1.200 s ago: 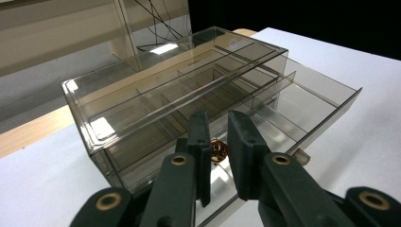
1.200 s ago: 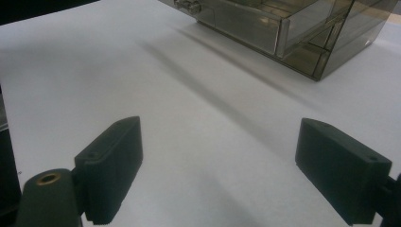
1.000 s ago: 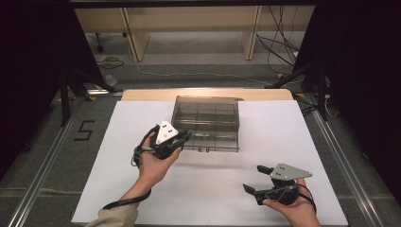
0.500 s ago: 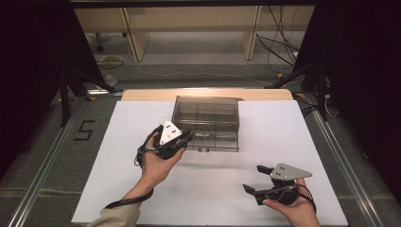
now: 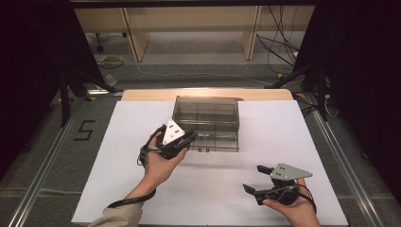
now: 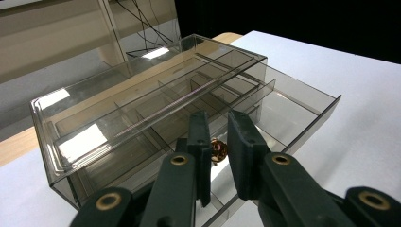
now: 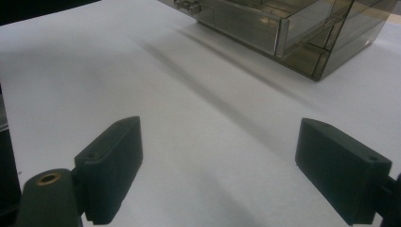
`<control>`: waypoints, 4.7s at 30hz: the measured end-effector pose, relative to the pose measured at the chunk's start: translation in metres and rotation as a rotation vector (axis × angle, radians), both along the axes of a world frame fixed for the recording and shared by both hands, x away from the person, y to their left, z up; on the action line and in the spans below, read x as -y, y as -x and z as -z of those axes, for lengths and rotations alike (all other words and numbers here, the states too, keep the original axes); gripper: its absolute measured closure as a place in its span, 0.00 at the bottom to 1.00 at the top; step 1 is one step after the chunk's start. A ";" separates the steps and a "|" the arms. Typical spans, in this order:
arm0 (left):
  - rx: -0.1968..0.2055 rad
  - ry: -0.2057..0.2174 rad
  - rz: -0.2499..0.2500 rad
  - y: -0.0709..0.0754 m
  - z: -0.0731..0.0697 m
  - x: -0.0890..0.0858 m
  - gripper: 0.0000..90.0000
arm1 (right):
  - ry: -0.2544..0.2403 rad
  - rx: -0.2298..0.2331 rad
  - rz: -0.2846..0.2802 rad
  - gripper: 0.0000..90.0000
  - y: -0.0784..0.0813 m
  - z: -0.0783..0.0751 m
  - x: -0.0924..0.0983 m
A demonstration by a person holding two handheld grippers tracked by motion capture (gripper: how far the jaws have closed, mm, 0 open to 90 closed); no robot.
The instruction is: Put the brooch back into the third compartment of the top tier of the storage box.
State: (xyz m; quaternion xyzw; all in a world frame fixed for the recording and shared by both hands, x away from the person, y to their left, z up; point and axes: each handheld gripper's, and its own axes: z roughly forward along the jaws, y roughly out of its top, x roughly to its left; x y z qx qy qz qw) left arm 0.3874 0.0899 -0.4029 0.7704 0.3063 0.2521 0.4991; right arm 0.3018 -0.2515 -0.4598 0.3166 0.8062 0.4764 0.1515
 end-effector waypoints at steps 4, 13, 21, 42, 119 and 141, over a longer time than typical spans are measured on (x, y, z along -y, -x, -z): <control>0.001 -0.004 0.004 0.000 -0.001 0.001 0.89 | 0.000 0.001 0.000 0.18 0.000 0.000 0.000; 0.001 -0.002 0.013 0.001 -0.001 0.005 0.89 | -0.002 -0.001 0.000 0.18 0.000 0.000 0.000; 0.001 -0.003 0.019 0.001 -0.001 0.007 0.89 | -0.001 0.001 0.000 0.18 0.000 0.000 0.000; -0.001 -0.005 0.038 0.002 -0.002 0.015 0.89 | -0.001 0.002 0.000 0.18 0.000 0.000 0.000; -0.012 -0.010 0.112 0.003 -0.002 0.053 0.89 | -0.001 -0.002 0.000 0.18 0.000 0.000 0.001; -0.020 -0.013 0.125 0.002 0.000 0.064 0.89 | -0.001 -0.001 0.001 0.18 0.001 0.000 0.001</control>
